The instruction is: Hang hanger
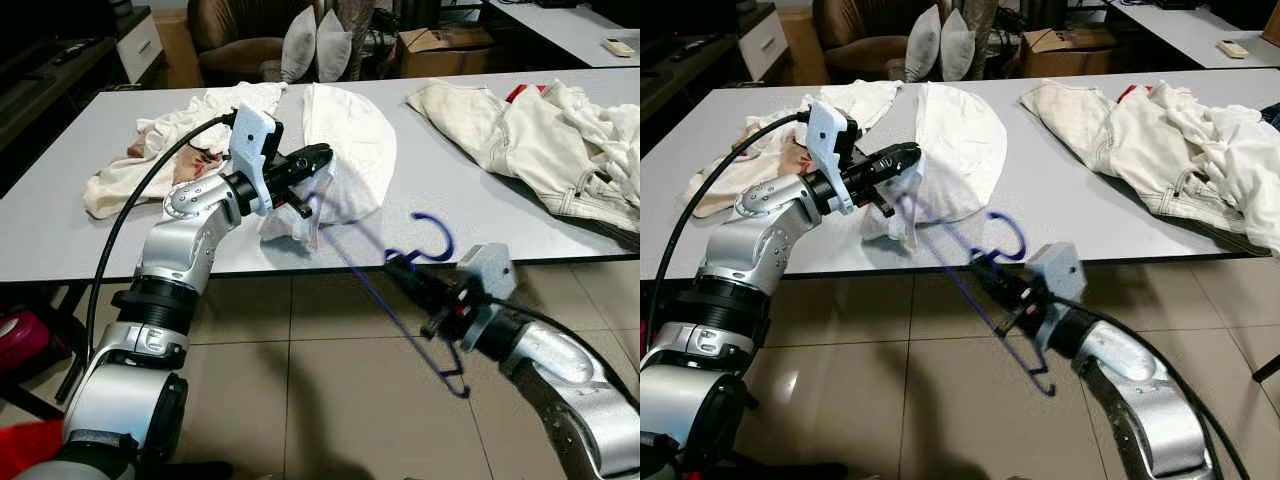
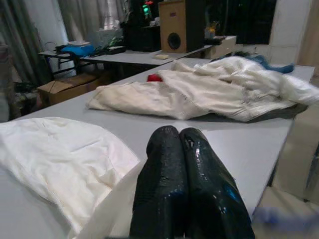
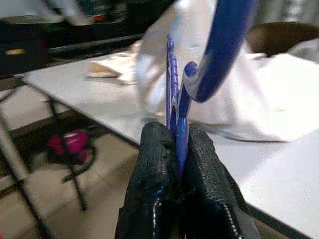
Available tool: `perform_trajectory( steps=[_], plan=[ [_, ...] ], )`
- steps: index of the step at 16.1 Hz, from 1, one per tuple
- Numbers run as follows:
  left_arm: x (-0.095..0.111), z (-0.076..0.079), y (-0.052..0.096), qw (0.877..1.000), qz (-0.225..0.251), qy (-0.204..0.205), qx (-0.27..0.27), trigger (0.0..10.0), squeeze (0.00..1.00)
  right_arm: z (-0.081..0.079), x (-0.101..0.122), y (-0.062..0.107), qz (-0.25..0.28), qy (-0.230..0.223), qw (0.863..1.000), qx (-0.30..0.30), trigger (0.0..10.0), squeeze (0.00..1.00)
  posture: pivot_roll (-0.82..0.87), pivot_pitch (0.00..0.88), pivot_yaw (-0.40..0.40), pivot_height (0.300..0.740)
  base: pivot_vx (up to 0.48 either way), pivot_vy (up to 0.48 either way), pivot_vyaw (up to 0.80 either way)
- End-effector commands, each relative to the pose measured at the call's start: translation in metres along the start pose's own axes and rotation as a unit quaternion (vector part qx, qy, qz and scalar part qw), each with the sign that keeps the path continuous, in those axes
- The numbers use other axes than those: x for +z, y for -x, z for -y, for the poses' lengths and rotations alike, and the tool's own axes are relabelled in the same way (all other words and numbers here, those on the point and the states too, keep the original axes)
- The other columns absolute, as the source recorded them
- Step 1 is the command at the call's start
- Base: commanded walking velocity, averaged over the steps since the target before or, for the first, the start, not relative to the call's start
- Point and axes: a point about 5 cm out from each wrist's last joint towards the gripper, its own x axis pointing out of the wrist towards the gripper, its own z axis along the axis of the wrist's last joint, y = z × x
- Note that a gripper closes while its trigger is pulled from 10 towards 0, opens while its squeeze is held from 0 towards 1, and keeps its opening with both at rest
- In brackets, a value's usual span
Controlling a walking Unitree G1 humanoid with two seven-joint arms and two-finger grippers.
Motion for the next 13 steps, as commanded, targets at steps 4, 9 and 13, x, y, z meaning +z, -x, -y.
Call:
perform_trajectory(
  steps=[4, 9, 13],
  plan=[
    [0.002, -0.011, 0.007, 0.999, -0.014, -0.028, 0.035, 0.0, 0.0, 0.015, 0.007, 0.019, 0.009, 0.001, 0.998, -0.058, 10.0, 0.0, -0.26, 0.0, 0.096, 0.74, 0.0, 0.0, 0.0],
    [0.004, -0.01, 0.004, 0.999, -0.007, -0.032, 0.044, 0.0, 0.0, 0.021, 0.007, 0.032, 0.006, 0.001, 0.997, -0.081, 10.0, 0.0, -0.26, 0.0, 0.097, 0.74, 0.0, 0.0, 0.0],
    [0.025, -0.026, 0.007, 0.992, 0.061, -0.015, 0.113, 0.0, 0.0, 0.018, -0.001, 0.032, -0.018, 0.002, 0.998, -0.066, 10.0, 0.0, -0.26, 0.0, 0.09, 0.74, 0.0, 0.0, 0.0]
  ],
)
